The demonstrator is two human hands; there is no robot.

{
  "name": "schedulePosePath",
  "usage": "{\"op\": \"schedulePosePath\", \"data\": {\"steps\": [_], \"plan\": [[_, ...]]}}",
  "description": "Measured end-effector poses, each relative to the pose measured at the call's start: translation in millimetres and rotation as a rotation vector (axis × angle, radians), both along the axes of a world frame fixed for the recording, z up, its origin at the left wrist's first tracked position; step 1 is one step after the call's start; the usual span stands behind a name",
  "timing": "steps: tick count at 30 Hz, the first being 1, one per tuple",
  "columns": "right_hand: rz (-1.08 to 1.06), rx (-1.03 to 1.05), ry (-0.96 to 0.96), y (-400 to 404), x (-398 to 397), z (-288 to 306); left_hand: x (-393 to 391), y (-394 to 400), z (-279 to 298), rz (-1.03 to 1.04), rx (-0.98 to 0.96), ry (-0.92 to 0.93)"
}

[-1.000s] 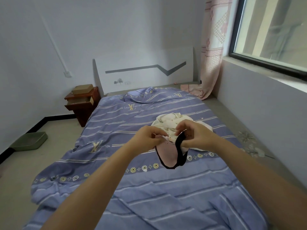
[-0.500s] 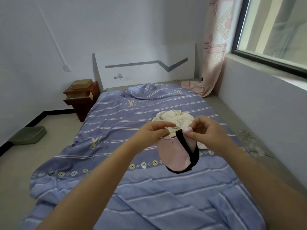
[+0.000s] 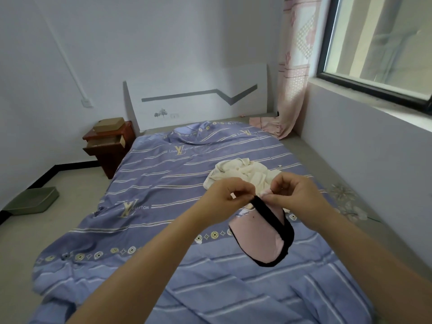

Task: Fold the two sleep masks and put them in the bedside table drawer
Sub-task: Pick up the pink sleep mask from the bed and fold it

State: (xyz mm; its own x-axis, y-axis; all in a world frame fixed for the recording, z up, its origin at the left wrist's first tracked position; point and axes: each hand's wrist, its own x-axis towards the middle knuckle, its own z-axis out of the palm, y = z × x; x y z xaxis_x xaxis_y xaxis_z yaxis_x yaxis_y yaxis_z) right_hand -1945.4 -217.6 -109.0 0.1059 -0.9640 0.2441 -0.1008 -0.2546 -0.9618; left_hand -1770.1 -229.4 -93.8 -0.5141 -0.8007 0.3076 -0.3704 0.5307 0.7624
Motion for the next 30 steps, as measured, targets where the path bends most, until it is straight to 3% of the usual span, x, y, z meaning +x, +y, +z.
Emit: {"op": "schedulePosePath", "data": {"steps": [5, 11, 18, 21, 28, 30], "plan": [[-0.152, 0.028, -0.170, -0.2, -3.8, -7.3, 14.0, 5.5, -12.0, -0.022, 0.131, 0.100], [-0.358, -0.091, -0.041, 4.3, 33.3, -30.7, 26.2, 27.8, -34.1, 0.032, 0.278, 0.290], [-0.085, -0.202, 0.204, 8.6, 91.4, -51.8, 82.8, 77.7, -57.0, 0.356, 0.461, 0.586], [0.002, -0.200, 0.156, 14.3, 128.2, -56.6, 108.6, 108.4, -69.3, 0.530, 0.481, 0.510], [0.163, -0.210, 0.060, 56.1, 227.6, -64.3, 172.3, 170.0, -72.2, 0.961, 0.399, 0.692], [0.253, -0.190, 0.055, 66.2, 256.6, -64.8, 192.3, 186.1, -74.5, 1.063, 0.374, 0.651]]}}
